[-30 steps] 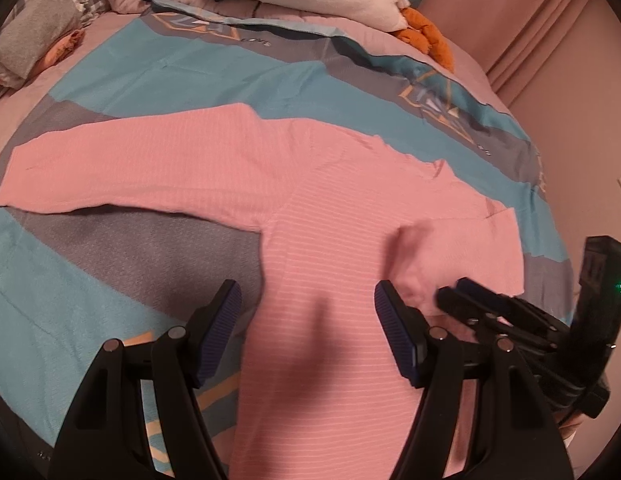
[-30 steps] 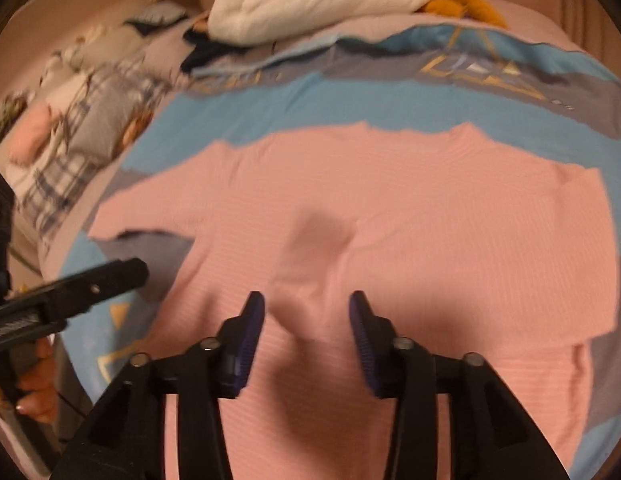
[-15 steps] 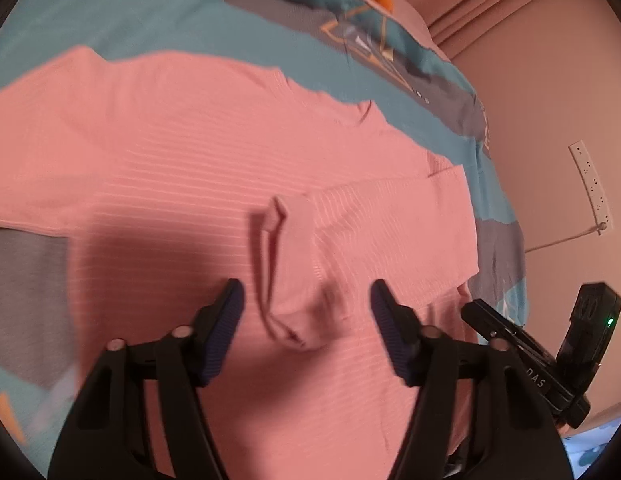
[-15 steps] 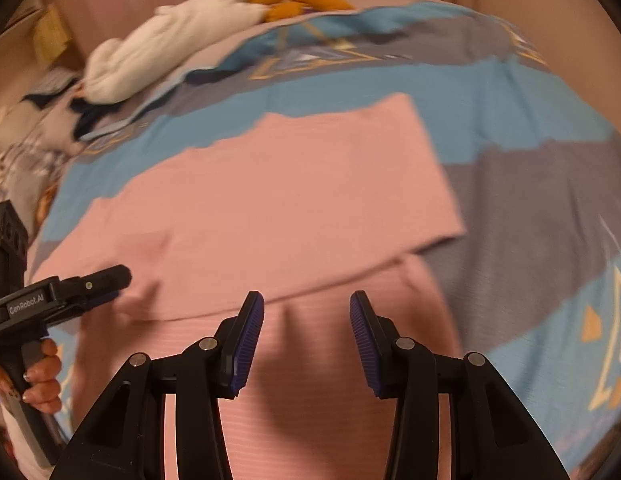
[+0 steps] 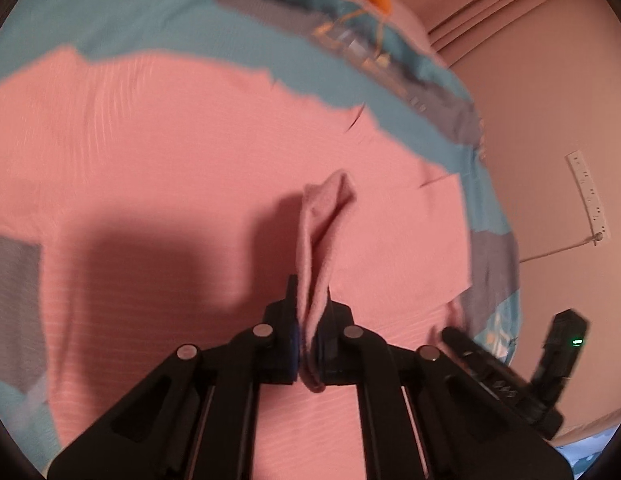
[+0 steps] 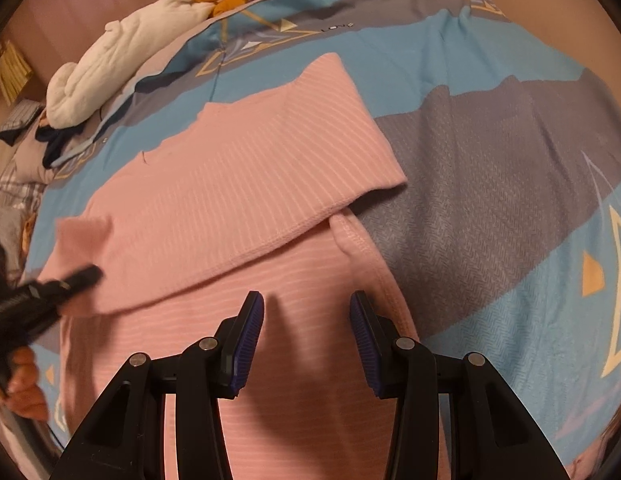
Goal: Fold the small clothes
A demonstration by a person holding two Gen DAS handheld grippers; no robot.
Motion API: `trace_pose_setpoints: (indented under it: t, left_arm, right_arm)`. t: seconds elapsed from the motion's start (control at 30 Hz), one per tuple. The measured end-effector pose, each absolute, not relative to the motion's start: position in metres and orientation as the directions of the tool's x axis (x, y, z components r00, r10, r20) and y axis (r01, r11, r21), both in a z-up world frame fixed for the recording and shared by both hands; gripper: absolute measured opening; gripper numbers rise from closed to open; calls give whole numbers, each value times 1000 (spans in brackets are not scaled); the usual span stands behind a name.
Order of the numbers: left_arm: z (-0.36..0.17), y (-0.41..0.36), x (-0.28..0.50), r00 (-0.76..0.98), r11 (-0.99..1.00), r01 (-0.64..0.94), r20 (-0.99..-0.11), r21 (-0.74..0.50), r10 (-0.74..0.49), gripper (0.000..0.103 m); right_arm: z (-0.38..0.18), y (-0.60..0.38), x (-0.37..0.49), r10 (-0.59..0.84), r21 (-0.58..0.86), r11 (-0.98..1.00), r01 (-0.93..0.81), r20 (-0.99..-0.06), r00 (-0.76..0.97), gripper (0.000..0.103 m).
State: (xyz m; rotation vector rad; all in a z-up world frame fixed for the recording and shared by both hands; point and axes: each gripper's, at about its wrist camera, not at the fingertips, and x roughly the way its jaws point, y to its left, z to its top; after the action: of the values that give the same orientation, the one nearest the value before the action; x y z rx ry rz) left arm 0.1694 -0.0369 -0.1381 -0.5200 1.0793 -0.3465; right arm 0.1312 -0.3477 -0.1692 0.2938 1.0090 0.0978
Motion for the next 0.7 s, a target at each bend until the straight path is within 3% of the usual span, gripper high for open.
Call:
trace_pose_setpoints:
  t: [0.33,0.7]
  left_arm:
    - [-68,-11,162,573,867,39,-700,-497,-427,5]
    - [-48,27,157,637,883,-25,-688,-469,-348,5]
  right_arm:
    - [-171,-346,131,225,302,952,59,-815,534,44]
    - [-172,-345,133,222,296,954,56,-816,534,44]
